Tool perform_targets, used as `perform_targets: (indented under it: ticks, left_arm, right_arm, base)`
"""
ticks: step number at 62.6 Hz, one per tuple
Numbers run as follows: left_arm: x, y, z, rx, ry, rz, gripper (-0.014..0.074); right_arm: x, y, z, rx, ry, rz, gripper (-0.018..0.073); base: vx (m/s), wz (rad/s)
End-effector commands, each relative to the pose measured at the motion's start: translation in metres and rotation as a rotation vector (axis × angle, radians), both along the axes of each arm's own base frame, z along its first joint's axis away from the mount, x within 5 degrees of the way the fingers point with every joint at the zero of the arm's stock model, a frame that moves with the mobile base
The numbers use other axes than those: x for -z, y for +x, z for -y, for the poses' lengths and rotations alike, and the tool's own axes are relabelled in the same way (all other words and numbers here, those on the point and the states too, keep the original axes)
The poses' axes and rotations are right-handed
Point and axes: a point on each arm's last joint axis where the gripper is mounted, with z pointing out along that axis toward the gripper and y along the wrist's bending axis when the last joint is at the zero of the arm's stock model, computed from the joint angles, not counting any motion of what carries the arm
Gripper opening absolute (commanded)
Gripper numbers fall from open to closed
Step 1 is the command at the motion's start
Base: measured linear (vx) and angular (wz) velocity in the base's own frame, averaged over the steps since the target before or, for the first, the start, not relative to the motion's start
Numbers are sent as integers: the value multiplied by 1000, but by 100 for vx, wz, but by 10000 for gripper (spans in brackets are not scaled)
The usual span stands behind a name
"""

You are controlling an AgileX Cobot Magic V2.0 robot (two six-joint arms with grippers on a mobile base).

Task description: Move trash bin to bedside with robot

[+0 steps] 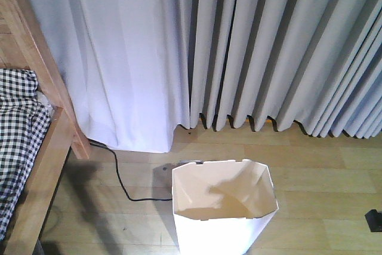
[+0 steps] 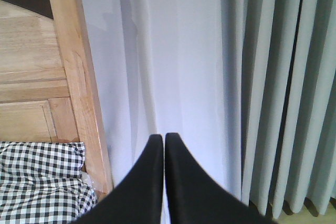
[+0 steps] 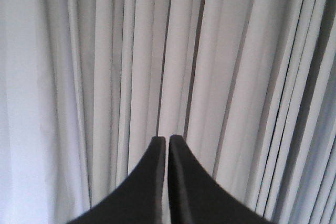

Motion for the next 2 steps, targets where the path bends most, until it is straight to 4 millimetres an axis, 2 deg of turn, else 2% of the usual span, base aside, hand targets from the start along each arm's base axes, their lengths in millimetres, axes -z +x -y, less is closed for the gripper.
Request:
perform_targets:
  ticks: [1,2]
  left_arm:
    - [-15,-2,0,3,-9,102,-6]
    - [-15,-2,0,3,-9,102,-6]
  right_arm:
    - [0,-1,0,-3,3,67,-9]
    - [0,-1,0,-3,3,67,-9]
  base:
    - [0,0]
    - [0,0]
